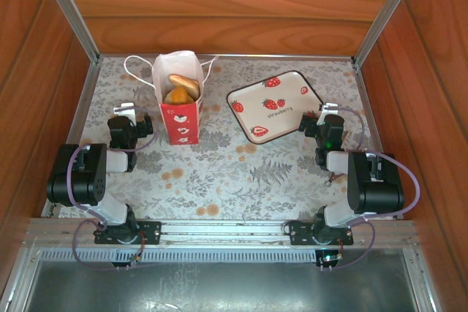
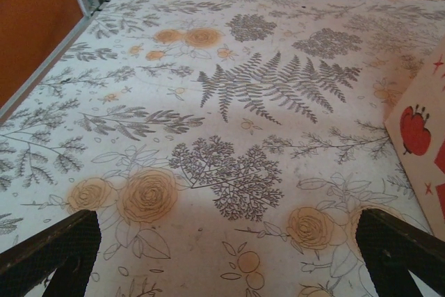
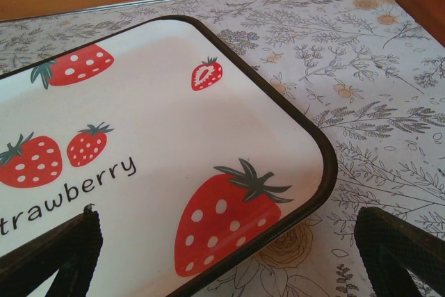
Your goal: Take the fake bread out of the paper bag
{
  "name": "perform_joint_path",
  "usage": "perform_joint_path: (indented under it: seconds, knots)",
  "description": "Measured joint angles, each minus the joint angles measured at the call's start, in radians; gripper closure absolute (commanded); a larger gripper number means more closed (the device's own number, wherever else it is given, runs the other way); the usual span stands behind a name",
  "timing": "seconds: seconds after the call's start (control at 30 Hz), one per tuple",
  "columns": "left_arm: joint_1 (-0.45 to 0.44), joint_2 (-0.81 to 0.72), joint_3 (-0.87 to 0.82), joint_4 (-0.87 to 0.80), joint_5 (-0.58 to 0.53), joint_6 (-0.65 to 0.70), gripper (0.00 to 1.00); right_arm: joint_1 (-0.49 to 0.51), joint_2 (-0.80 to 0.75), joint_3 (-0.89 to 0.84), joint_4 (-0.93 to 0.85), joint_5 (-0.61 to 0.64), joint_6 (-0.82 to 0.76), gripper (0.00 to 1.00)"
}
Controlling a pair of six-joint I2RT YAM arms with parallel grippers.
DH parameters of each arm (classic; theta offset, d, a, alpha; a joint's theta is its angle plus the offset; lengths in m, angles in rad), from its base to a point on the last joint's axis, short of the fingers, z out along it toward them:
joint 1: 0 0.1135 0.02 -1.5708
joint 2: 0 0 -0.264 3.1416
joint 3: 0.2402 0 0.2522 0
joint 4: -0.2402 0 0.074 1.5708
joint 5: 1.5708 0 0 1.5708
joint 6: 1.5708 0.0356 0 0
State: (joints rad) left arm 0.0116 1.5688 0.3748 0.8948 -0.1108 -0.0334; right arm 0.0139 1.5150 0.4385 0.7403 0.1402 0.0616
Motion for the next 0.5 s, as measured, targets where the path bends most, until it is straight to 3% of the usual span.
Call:
perform_joint_path:
  seconds: [0.23, 0.5]
  knots:
    - [0.023, -0.086, -0.035, -0.001, -0.061, -0.047, 0.00, 0.000, -0.002, 0.001, -0.005, 0.002, 0.000, 0.00]
    - [0.036, -0.313, -0.147, -0.018, -0.175, -0.092, 0.00, 0.000, -0.138, 0.057, -0.228, 0.073, 0.011, 0.00]
